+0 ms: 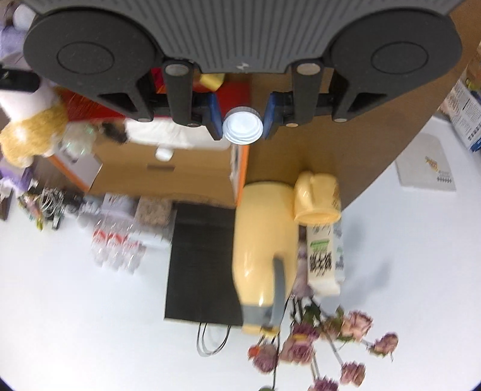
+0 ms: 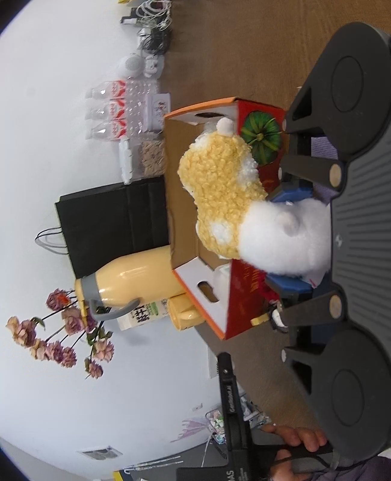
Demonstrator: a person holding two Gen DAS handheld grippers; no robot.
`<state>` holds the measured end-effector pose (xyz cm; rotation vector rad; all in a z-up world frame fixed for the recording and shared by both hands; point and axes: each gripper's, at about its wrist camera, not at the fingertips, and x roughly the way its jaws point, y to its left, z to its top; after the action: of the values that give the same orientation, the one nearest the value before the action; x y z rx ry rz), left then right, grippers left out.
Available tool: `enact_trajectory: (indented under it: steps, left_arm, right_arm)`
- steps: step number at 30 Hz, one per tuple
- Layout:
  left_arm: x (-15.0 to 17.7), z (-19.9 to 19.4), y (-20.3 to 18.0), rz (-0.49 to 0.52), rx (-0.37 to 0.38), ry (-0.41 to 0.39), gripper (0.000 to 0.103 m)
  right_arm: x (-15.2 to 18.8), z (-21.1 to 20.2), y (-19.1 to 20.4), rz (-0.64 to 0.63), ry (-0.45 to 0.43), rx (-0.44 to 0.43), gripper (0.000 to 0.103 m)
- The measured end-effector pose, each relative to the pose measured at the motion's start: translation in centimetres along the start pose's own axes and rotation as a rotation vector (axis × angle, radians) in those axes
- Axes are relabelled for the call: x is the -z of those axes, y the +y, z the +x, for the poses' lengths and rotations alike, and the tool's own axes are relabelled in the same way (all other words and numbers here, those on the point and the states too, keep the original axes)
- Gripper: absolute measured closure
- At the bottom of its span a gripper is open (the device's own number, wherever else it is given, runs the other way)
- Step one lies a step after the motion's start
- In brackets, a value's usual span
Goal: Organize objects
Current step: 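Carry the plush sheep and cap into the box and open both tools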
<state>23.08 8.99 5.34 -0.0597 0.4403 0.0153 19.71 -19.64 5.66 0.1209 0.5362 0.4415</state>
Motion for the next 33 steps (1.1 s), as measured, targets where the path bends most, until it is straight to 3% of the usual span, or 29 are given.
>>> enact_trajectory:
  steps: [9,20,26,33]
  left_arm:
    - [-3.2,1.3,-4.2,0.03,0.061,-0.068,0.074]
    - [-5.9,6.2,-7.0,0.006,0.064,-0.084,0.073]
    - [-6.0,9.5,-7.5,-0.009,0.037,-0.061,0.073]
    - [-4.4,13.0,-7.4,0.011,0.029,0.04,0.073]
  right_arm:
    - [-3.8,2.4,0.3,-0.004,-0.044,-0.032,0.055]
    - [-8.9,8.4,-1.7,0.035,-0.074,-0.002,0.055]
    - [-9.4,12.3,-4.1,0.086,-0.057,0.017,0.055]
    - [-7.6,14.8,-6.0,0.122,0.017,0.026,0.055]
